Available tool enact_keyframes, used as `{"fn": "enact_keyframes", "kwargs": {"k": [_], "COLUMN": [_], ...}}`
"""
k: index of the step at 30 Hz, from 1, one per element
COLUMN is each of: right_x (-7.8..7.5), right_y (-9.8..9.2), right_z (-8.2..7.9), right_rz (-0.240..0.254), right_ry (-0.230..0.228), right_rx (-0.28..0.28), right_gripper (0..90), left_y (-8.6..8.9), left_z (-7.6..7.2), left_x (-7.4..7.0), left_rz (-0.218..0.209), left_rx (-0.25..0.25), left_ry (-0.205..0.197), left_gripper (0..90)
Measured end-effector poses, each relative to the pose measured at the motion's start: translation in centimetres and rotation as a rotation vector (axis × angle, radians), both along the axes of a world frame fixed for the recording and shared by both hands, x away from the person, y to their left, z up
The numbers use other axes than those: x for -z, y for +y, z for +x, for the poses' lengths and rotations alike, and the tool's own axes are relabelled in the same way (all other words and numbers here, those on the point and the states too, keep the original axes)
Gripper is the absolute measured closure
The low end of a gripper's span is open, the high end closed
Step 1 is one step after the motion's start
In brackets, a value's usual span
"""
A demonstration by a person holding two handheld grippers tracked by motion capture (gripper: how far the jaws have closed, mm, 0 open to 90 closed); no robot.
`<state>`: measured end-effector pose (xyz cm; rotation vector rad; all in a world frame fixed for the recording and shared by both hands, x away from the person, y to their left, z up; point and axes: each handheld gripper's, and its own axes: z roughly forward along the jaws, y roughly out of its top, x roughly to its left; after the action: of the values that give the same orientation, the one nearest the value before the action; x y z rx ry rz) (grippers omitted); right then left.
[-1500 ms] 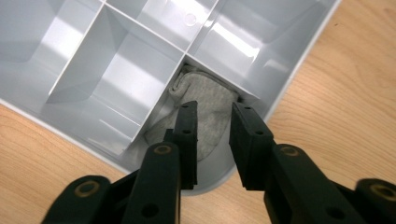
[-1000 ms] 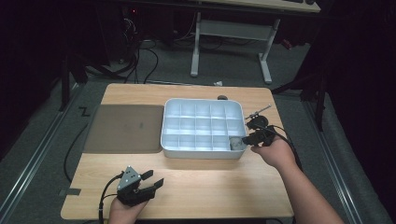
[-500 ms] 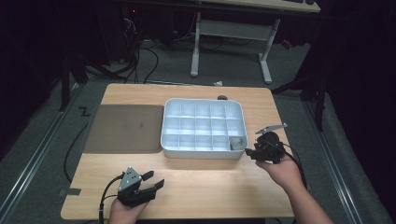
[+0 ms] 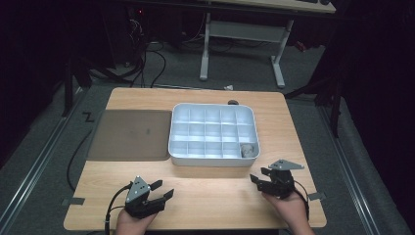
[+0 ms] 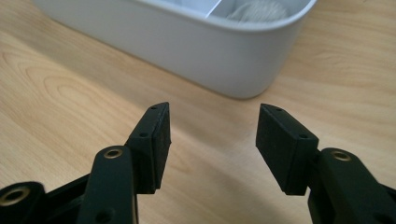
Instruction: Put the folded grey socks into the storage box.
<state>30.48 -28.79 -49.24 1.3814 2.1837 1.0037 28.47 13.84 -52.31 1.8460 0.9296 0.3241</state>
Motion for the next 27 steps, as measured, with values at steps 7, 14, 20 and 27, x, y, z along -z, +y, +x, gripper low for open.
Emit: {"fn": "enact_keyframes", "kwargs": {"k": [7,14,20,27], "right_x": [2.0,3.0,3.3,3.5], "right_y": [1.8,1.7,1.4,1.3], "right_z": [-3.2,-5.1,-4.8,-5.1], "right_rz": [0.051,0.038,0.058,0.028], "right_ry": [-0.132,-0.169,-0.153,-0.148], "right_rx": [0.035,0.036,0.05,0.062], "right_gripper": [41.1,40.6,40.0,40.0], "left_y": [-0.2,-0.2,-0.4,-0.2], "left_z": [0.0,0.1,0.0,0.4], "left_x": [0.1,0.3,0.3,-0.1], "left_rz": [0.008,0.026,0.027,0.013], "left_rx": [-0.003,-0.004,0.008,0.012], "left_ry": [-0.001,-0.001,-0.001,-0.009], "left_gripper": [43.0,43.0,42.9,42.9]}}
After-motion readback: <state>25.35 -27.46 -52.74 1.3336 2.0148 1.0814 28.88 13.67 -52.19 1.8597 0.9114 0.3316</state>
